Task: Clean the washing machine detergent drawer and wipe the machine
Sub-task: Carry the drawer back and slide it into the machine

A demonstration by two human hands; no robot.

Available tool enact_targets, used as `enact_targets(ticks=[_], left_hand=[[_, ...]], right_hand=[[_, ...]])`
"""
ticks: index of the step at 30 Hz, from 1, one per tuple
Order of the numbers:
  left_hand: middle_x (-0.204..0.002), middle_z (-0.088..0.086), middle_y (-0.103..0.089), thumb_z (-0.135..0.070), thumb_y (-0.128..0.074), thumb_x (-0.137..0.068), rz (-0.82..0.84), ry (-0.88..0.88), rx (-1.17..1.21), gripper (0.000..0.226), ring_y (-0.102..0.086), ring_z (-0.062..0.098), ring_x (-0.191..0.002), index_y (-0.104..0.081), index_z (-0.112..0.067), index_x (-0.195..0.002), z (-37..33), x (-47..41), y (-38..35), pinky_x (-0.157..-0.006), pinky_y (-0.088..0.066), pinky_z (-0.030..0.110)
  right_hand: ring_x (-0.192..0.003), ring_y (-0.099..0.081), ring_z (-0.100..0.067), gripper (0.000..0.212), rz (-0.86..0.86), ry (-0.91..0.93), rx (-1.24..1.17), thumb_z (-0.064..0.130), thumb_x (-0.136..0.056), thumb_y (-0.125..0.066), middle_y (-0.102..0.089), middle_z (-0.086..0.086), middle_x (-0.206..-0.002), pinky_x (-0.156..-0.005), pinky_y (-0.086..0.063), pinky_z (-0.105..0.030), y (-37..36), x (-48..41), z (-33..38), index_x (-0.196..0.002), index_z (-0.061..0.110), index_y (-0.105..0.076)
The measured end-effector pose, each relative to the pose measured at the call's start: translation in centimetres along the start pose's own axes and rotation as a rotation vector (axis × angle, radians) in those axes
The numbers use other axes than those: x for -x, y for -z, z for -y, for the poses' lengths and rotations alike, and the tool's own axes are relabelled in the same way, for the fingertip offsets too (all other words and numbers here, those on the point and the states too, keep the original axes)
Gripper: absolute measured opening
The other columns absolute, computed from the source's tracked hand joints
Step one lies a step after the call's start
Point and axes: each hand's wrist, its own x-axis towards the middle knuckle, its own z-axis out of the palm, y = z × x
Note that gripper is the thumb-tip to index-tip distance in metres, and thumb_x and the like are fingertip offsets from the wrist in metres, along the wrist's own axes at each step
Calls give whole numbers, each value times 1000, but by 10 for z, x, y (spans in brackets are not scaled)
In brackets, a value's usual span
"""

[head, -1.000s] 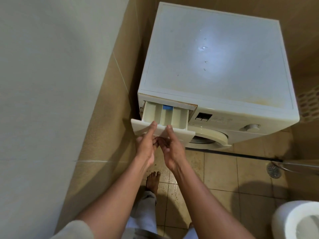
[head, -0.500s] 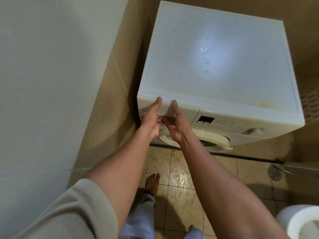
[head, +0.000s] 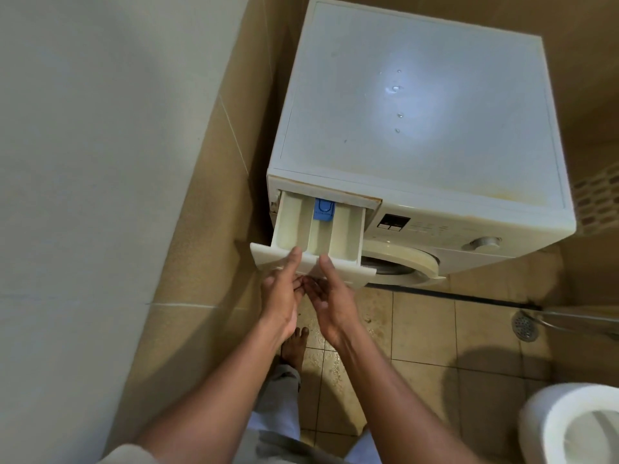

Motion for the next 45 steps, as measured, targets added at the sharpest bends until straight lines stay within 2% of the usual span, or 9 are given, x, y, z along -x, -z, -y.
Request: enact_targets(ticks=[8,15,24,29,33,37,39,43,45], left_hand=[[-88,12,-71,-27,-73,-90,-8,-16,12,43,-70,19,-79,-62,2,-120,-2,8,1,-79,-56,34],[-105,22,-72,-32,-76,-87,-63,-45,29,46,-70,32,-96,-66,0,-118,9,0,0,-90,-55,42],[-99,16,-71,-36,-77,-86,-34,-49,-4,44,-71,29,-93,-63,-4,-113,-29,-39,-42,-89,-59,41],[-106,20,-73,-37,-79,-84,7,-33,-14,42,-71,30,-90,-65,-7,-110,-53,-67,-66,-93,-58,46],[-107,21,-71,-42,-80,-81,-5,-16,-27,52,-70,34,-97,-67,-3,-113,-63,-81,-78,-95,-58,48],[-116,24,-70,-45,-77,-83,-4,-7,-80,45,-70,37,-106,-66,-8,-107,-64,-86,-78,-92,-59,46],[-109,21,-72,-45,-75,-85,-7,-29,-111,41,-72,35,-102,-66,-10,-102,-63,-84,-78,-88,-61,41],[-95,12,-70,-58,-70,-84,-12,-82,-267,41,-70,30,-92,-66,-18,-92,-62,-80,-75,-87,-57,45],[-99,10,-69,-70,-62,-82,13,-106,-537,61,-69,35,-103,-67,-14,-106,-60,-75,-71,-82,-56,39]], right_hand=[[-91,-72,-24,54,-38,-23,-16,27,-73,-83,-75,-13,-92,-82,-58,-31,-3,9,1,-116,-2,-65],[-77,-72,-19,55,-52,1,-34,23,-73,-83,-74,-9,-82,-74,-59,-30,-3,5,-1,-117,-4,-64],[-101,-65,-29,48,-30,0,51,33,-82,-78,-64,-19,-108,-94,-57,-40,-35,-39,43,-109,-3,-59],[-111,-65,-35,66,-33,-2,62,36,-80,-81,-62,-25,-123,-88,-60,-34,-51,-72,67,-124,-5,-56],[-106,-66,-33,64,-68,5,75,38,-77,-83,-63,-23,-118,-88,-60,-35,-60,-88,78,-119,-3,-59],[-106,-68,-35,52,-64,21,112,37,-77,-83,-66,-23,-112,-94,-58,-42,-59,-91,78,-105,-2,-61],[-104,-69,-34,48,-59,34,136,38,-78,-82,-67,-22,-109,-93,-58,-43,-58,-90,77,-99,0,-61],[-84,-68,-27,62,-136,94,420,62,-75,-76,-70,-17,-96,-88,-59,-48,-56,-85,78,-95,4,-66],[-81,-69,-28,68,-205,191,733,78,-75,-61,-70,-12,-89,-82,-59,-49,-49,-76,77,-85,11,-65]])
